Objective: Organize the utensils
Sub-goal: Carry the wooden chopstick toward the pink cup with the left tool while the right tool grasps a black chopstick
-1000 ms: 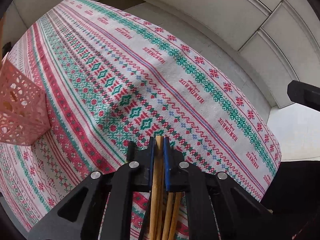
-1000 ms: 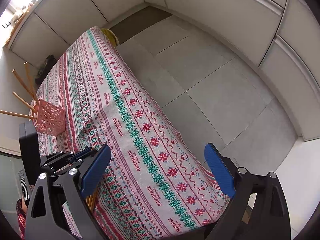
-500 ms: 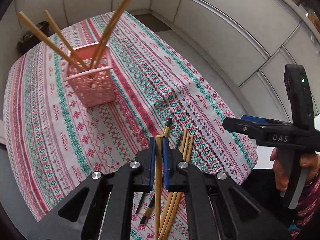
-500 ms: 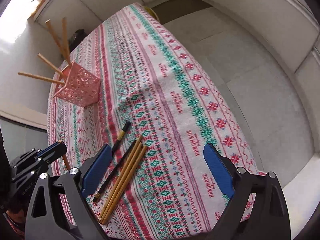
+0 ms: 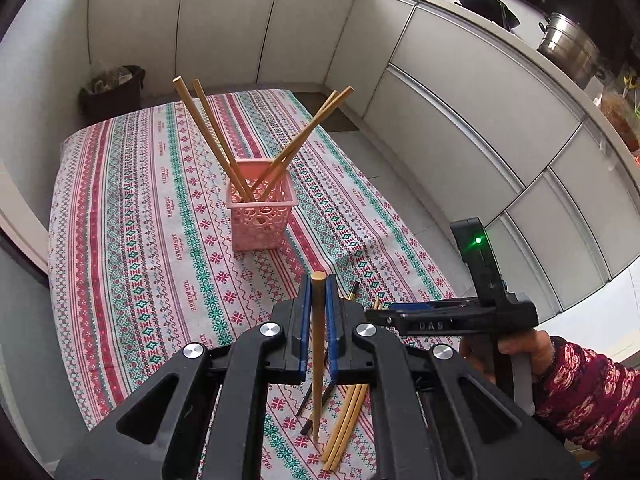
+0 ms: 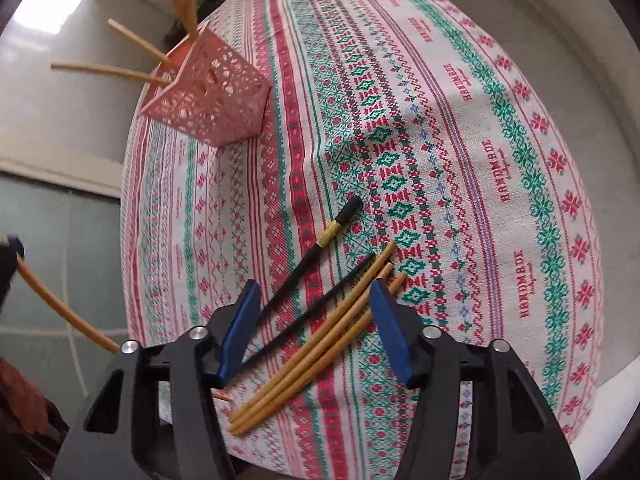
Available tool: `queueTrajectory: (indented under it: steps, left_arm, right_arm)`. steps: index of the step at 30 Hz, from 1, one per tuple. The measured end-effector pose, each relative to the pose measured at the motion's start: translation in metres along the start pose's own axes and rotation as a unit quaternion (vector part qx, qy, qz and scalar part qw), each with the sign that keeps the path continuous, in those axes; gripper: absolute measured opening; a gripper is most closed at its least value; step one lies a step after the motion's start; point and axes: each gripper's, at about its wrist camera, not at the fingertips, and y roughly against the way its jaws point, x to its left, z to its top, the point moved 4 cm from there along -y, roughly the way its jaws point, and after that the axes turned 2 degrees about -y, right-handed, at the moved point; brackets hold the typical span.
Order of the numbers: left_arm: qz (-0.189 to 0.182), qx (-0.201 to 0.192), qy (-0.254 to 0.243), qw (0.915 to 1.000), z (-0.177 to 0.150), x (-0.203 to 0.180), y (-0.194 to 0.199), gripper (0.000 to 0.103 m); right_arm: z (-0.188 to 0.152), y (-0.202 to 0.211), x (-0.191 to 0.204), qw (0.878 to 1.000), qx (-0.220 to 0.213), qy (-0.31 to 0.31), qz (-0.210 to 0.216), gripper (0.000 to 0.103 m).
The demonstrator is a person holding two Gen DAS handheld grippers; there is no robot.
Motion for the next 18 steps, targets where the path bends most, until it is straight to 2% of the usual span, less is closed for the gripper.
queueTrajectory:
  steps: [3, 9, 14, 18]
  left_arm:
    - [-0.007, -0.011, -0.006, 0.9999, 0.002, -0.002, 0.009, 0.006]
    - [-0.012, -0.053, 0.003, 0.9985, 0.008, -0.001, 0.036, 0.006]
    - [-0.017, -0.098, 0.004, 0.995, 0.021, -0.01, 0.06, 0.006]
    - [-0.015, -0.111, -0.002, 0.9937, 0.024, -0.018, 0.069, 0.006]
  right_arm:
    - [0.01, 0.001, 0.009, 1.0, -0.002, -0.029, 0.006, 0.044]
    - [0.002, 0.019, 0.032, 0.999, -0.03, -0.012, 0.001, 0.046]
    - [-0.01, 0.039, 0.034, 0.999, -0.042, -0.012, 0.021, 0.046]
    - [-0.014, 0.055, 0.036, 0.998, -0.059, 0.001, 0.021, 0.046]
